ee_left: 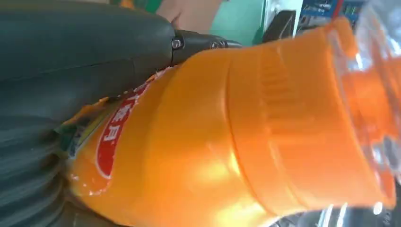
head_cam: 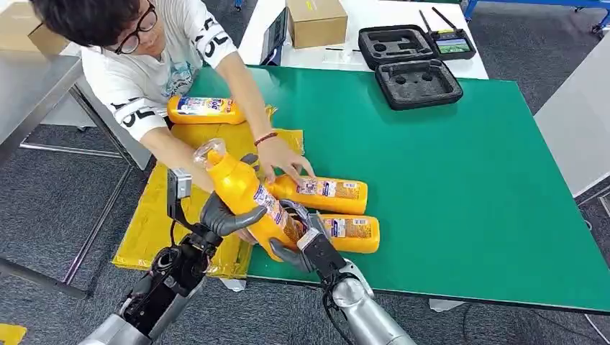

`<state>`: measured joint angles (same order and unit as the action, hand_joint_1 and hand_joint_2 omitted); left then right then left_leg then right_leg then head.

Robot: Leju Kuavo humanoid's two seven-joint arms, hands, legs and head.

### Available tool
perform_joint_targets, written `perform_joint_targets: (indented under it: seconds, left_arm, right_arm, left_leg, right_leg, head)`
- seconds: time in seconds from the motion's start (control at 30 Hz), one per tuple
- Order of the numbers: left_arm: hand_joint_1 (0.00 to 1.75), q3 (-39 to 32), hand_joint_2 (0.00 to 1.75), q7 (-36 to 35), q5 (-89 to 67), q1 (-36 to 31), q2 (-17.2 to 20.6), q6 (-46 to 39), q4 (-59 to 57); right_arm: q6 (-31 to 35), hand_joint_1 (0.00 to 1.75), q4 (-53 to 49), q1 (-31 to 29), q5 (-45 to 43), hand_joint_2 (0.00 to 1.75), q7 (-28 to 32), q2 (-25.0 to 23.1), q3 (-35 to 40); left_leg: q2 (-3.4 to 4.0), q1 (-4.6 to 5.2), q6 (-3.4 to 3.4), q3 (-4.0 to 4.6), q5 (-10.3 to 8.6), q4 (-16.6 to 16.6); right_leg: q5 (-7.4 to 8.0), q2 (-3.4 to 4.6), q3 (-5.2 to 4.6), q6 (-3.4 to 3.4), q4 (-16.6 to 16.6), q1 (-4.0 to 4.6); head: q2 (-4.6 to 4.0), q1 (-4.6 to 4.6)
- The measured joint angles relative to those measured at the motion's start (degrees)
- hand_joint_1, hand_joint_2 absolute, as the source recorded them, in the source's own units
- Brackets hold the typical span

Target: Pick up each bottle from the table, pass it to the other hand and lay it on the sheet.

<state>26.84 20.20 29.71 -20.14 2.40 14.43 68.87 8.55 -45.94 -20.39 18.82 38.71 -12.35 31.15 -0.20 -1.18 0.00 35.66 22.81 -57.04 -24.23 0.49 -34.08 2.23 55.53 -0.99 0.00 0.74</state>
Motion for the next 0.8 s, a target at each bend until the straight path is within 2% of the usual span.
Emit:
perform_joint_targets:
  seconds: [0.03,0.07,0.37,0.4,0.77,0.8]
  left_arm:
    - [0.02,0.1,1.75,0.0,0.5,-0.1,0.0,0.6,-0.2]
    - [0.35,0.1,1.75,0.0,0.6,-0.1,-0.1,1.0,-0.4]
    - [0.35,0.4,1.75,-0.6,2.8,-0.1,-0.1,3.1,-0.5]
    - [1.75,0.4,1.75,-0.6,2.9,-0.1,-0.1,3.1,-0.5]
    - [1.75,1.1,1.75,0.3,2.6,-0.1,-0.1,2.7,-0.4]
    - [1.75,1.2,1.75,0.4,2.4,-0.1,-0.1,2.3,-0.3]
  right_arm:
    - [0.0,1.75,0.1,0.0,0.1,1.75,0.1,0.0,-0.1]
    - [0.0,1.75,0.1,0.0,0.2,1.75,0.2,0.0,-0.1]
    - [0.2,1.75,0.5,0.0,1.0,1.75,0.2,0.0,-0.3]
    - [0.2,1.75,0.5,0.0,1.0,1.75,0.2,0.0,-0.3]
    - [1.7,1.75,1.2,0.0,2.4,1.75,0.2,-0.3,-0.3]
    - [1.8,1.34,1.4,-0.1,2.6,1.75,0.3,-0.3,-0.3]
  left_leg:
    - [0.0,0.0,0.0,0.0,0.01,0.0]
    - [0.01,0.0,0.0,0.0,0.01,0.0]
    - [-0.01,0.0,0.0,0.0,0.0,0.0]
    - [-0.01,0.0,0.0,0.0,0.0,0.0]
    - [-0.01,0.0,0.0,0.01,0.0,0.0]
    - [-0.01,0.0,0.0,0.01,0.0,0.0]
  right_leg:
    - [0.0,0.0,-0.01,0.0,0.0,0.0]
    - [0.0,0.0,0.0,0.0,0.0,0.0]
    - [0.0,0.0,0.01,0.0,0.0,0.0]
    - [0.0,0.0,0.01,0.0,0.0,0.0]
    - [0.0,0.0,0.01,0.0,0.0,0.01]
    - [0.0,0.0,0.01,0.0,0.0,0.0]
  head:
    - [0.0,0.0]
    - [0.0,0.0]
    - [0.0,0.0]
    - [0.0,0.0]
    - [0.0,0.0]
    - [0.0,0.0]
